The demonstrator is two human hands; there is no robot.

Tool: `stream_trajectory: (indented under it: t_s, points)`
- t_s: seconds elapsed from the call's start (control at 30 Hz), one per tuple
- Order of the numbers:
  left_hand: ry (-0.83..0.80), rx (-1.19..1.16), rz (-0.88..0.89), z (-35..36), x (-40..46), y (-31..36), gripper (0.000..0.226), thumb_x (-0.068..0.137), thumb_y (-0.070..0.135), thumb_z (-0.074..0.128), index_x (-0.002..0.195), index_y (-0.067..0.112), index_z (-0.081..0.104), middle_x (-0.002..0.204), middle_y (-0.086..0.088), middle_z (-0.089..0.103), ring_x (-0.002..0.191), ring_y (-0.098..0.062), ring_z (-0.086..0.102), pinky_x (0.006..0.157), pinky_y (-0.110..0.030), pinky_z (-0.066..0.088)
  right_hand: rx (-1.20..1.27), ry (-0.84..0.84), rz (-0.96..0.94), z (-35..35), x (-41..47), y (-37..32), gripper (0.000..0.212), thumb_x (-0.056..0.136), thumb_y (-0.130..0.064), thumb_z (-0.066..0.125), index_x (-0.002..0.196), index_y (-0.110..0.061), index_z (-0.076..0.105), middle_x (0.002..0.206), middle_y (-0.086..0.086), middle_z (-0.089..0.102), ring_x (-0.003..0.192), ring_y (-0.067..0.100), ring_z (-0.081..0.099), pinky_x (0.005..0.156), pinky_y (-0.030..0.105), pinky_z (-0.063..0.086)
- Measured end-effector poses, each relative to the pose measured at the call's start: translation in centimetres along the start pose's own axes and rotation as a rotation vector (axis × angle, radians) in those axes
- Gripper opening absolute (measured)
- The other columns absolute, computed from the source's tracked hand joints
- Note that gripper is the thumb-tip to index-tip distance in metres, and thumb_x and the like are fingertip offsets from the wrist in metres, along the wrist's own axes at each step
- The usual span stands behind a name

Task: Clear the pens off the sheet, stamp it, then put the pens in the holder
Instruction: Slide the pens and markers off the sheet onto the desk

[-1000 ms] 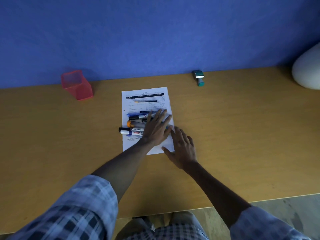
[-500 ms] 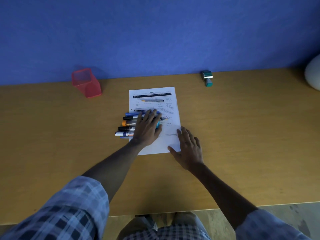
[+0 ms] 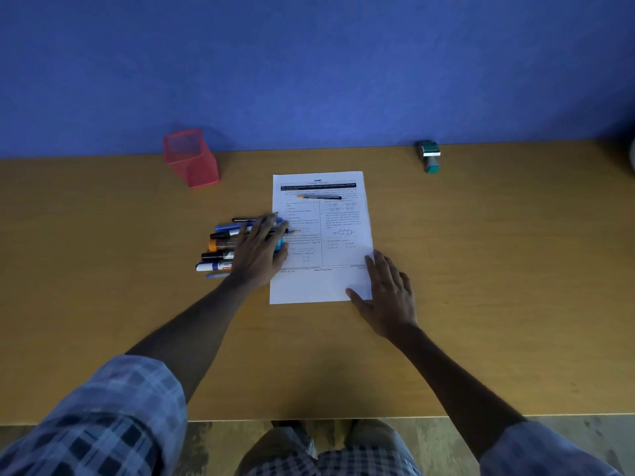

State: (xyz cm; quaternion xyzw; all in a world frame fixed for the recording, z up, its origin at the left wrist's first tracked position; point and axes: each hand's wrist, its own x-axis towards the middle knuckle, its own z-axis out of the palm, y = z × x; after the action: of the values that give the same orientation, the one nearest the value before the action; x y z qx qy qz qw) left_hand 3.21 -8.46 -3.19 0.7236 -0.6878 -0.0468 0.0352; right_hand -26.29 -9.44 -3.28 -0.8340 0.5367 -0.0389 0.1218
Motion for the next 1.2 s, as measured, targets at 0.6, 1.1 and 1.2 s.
stream_trajectory:
  t_s: [0.6,1.1,1.2]
  points:
    - [-0.038,0.030,-0.081,-1.6,-2.4,-6.7,0.055,0.101,0.039,0.041,0.151,0.021,0.030,0.160,-0.007,0.025,0.149,-0.027,0.020,0.118,-0.055,0.019,-0.014,0.000,-0.004,0.2,0.1,0.2,0.078,0.089,-0.064,0.046,0.147,-0.013,0.034,0.156,0.010,0.034,0.142,0.029,0.036,0.109,0.048,0.036]
    - [-0.108,0.035,0.151,-1.0,6.5,0.8,0.058,0.102,0.047,0.029,0.153,0.022,0.024,0.163,-0.005,0.017,0.150,-0.026,0.017,0.120,-0.055,0.010,0.017,-0.004,-0.002,0.3,0.1,0.6,0.078,0.090,-0.064,0.043,0.150,-0.016,0.029,0.159,0.005,0.028,0.145,0.024,0.031,0.113,0.045,0.032]
    - [-0.125,0.048,0.222,-0.7,8.6,2.8,0.055,0.102,0.046,0.028,0.152,0.022,0.027,0.163,-0.004,0.019,0.151,-0.024,0.015,0.120,-0.055,0.005,0.014,-0.013,-0.003,0.4,0.1,0.8,0.079,0.090,-0.066,0.040,0.151,-0.017,0.026,0.160,0.004,0.026,0.146,0.023,0.029,0.114,0.044,0.031]
